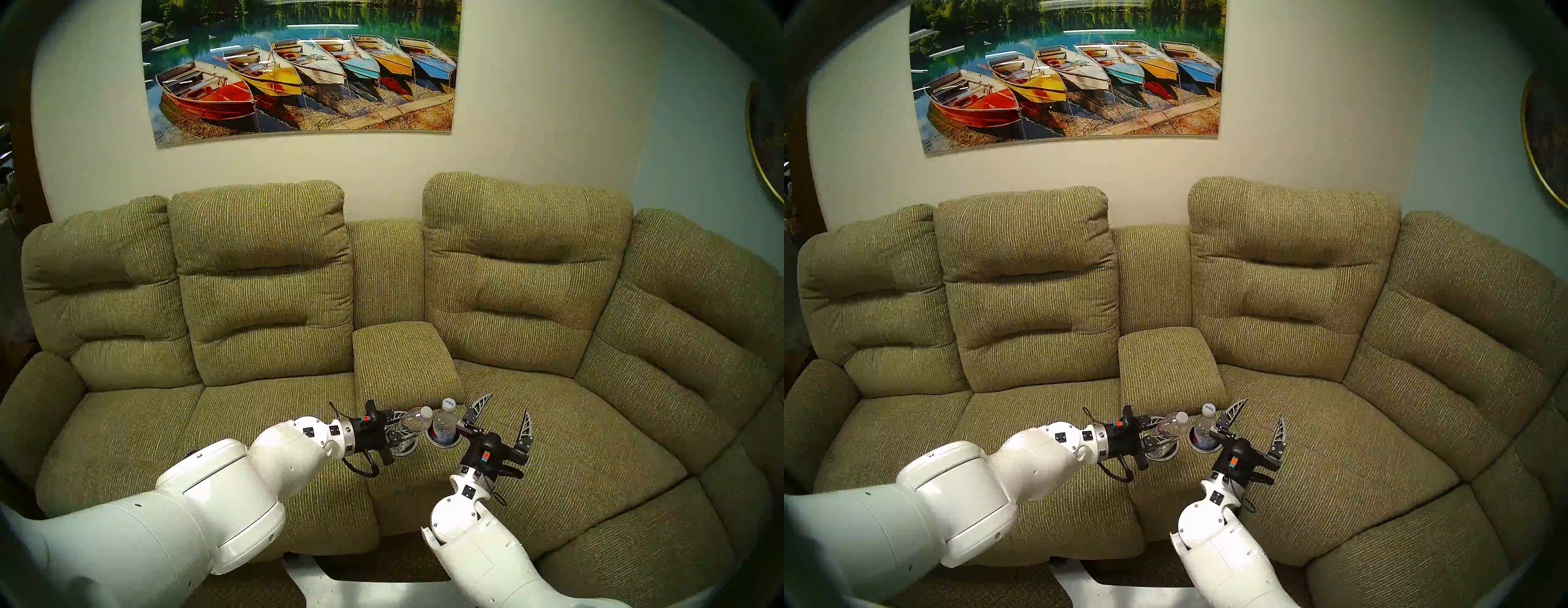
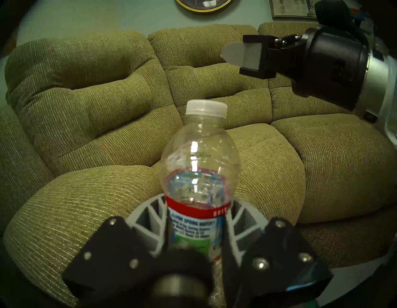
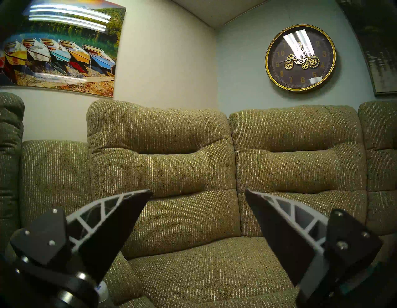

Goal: Put bottles into cup holders

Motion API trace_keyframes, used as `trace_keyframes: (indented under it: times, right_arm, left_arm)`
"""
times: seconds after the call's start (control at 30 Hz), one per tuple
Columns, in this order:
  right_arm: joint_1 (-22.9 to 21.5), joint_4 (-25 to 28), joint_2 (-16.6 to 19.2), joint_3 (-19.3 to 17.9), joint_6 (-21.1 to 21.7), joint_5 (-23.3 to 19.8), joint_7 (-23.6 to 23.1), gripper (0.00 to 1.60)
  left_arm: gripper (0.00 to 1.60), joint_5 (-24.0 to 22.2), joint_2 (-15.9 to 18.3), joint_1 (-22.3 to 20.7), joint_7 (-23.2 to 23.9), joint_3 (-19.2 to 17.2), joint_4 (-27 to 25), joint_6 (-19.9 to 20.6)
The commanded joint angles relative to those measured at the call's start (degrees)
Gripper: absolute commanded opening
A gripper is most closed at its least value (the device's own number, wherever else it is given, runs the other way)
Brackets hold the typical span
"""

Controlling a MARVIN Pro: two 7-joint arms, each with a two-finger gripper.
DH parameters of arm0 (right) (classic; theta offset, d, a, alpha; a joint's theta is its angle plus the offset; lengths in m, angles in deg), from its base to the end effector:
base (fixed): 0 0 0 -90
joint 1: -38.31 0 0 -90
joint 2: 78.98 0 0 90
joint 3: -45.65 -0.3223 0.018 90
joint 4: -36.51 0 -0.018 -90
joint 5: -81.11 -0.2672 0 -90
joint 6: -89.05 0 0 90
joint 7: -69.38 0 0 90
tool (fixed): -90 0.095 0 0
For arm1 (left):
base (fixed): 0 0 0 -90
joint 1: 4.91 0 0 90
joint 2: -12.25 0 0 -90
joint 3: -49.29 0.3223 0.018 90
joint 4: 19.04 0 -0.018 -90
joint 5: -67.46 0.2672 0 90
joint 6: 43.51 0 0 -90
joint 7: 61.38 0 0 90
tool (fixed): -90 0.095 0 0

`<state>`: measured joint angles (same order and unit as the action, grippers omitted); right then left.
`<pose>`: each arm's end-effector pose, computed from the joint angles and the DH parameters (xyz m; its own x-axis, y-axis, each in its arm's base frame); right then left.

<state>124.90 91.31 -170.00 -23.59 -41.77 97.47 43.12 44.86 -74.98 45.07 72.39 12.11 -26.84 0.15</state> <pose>0.3163 0.0387 -0.4496 -0.2412 0.1411 0.9602 -0.5457 -0.8379 -0.0140 0.4332 -0.0850 -0.4610 -0.0990 -0.3031 0.9478 -0.9166 -0.3431 -0.2055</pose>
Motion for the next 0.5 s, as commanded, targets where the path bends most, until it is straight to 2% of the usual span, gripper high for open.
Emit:
trace_keyframes:
  times: [0.0, 0.47]
  right_arm:
    - [-0.3, 0.5, 0.0, 0.0, -0.1, 0.0, 0.0, 1.60]
    - [-0.3, 0.5, 0.0, 0.0, -0.2, 0.1, -0.1, 1.60]
  left_arm:
    - [0.00, 0.3, -0.2, -0.5, -0.3, 0.2, -0.6, -1.5]
    - [0.00, 1.5, -0.2, -0.5, -1.3, 0.7, -0.6, -2.9]
